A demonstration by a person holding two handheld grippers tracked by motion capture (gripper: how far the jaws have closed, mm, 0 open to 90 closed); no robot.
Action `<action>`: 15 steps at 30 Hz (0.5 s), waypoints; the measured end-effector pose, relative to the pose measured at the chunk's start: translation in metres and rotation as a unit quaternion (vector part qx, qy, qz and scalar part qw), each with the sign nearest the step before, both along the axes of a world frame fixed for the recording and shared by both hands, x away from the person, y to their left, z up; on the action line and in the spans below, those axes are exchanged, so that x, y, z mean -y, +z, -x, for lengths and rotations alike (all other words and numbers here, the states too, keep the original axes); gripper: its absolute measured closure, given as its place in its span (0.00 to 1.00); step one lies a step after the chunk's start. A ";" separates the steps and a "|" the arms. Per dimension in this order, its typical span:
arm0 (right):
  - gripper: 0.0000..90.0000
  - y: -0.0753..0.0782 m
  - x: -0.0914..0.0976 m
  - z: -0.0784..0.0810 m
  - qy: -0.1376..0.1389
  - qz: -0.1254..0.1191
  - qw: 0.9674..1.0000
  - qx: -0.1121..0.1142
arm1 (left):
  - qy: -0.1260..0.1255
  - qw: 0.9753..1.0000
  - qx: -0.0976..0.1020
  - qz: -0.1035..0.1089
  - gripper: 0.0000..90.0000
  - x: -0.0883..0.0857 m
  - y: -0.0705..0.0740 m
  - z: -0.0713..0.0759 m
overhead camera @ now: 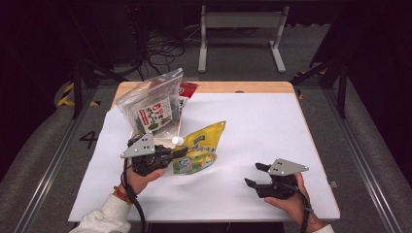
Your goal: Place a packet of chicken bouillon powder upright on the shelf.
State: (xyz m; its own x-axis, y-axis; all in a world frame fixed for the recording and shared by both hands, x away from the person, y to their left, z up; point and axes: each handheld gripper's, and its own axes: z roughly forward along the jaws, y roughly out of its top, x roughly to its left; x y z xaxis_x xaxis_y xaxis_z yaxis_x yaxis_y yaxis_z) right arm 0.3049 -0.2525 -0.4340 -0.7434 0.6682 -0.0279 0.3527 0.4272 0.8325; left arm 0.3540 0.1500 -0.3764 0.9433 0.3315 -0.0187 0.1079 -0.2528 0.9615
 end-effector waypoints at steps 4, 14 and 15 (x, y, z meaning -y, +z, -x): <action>0.37 0.000 0.002 0.000 -0.005 -0.008 1.000 -0.003 | 0.002 1.000 0.016 0.010 1.00 -0.008 0.011 0.004; 0.38 0.001 0.000 0.004 -0.012 -0.024 0.999 0.020 | 0.041 0.997 0.055 0.018 1.00 -0.040 0.033 0.004; 0.38 0.000 0.000 0.004 -0.013 -0.021 1.000 0.017 | 0.047 0.997 0.055 0.022 1.00 -0.043 0.034 0.004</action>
